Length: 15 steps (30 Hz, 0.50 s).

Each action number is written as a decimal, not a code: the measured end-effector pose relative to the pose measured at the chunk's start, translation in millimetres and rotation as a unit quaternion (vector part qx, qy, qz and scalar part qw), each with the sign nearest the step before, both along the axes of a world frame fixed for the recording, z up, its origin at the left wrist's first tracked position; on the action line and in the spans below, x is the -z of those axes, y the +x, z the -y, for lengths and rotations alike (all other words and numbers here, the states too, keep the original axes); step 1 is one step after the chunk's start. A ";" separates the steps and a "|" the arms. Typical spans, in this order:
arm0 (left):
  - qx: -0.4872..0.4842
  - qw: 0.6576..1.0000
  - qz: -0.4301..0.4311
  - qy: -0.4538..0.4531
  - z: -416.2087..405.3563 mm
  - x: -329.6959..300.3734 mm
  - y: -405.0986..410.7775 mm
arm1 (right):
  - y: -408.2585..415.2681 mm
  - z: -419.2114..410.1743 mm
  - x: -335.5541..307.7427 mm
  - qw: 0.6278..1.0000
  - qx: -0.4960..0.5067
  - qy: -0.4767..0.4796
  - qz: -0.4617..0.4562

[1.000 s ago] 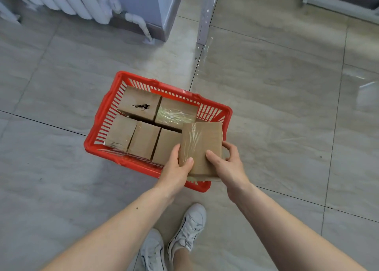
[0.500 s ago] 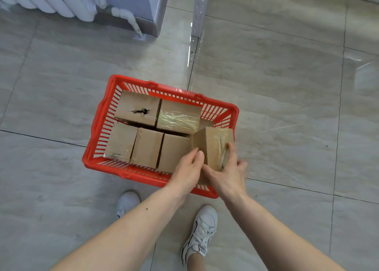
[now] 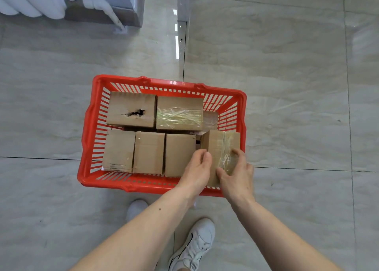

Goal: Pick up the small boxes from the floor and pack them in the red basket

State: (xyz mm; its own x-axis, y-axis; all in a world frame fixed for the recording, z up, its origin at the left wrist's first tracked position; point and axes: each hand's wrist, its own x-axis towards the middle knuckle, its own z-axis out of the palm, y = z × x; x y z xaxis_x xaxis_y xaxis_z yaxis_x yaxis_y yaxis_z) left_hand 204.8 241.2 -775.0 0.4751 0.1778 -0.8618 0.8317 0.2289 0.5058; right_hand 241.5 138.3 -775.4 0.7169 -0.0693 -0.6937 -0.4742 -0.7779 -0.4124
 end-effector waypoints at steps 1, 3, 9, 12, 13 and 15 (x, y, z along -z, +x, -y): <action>-0.009 1.000 0.001 -0.008 0.0 4.3 -0.6 | 1.1 0.3 4.4 1.000 -0.005 0.000 0.006; -0.018 1.000 0.008 -0.018 -0.6 11.6 -0.6 | 3.6 1.2 13.9 1.000 -0.017 -0.009 0.019; -0.011 1.000 0.002 -0.017 -1.0 24.1 -0.6 | 0.1 0.5 40.6 0.996 -0.084 -0.033 0.012; -0.009 1.000 -0.009 -0.003 0.9 24.0 -2.7 | -3.2 -3.9 46.3 0.991 -0.128 -0.028 -0.017; -0.011 1.000 -0.012 0.001 1.2 25.2 -3.5 | -2.3 -4.3 47.5 0.990 -0.136 -0.026 -0.022; -0.011 1.000 0.001 0.006 1.5 20.1 -4.9 | -0.3 -2.2 45.5 0.988 -0.151 -0.020 -0.038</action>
State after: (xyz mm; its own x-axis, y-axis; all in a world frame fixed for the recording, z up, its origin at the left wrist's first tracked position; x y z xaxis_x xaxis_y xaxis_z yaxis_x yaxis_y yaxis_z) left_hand 199.8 239.7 -795.1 0.4722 0.1981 -0.8589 0.8258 0.2414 0.5097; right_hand 241.2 140.5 -820.9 0.6545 0.1110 -0.7479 -0.2465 -0.9038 -0.3498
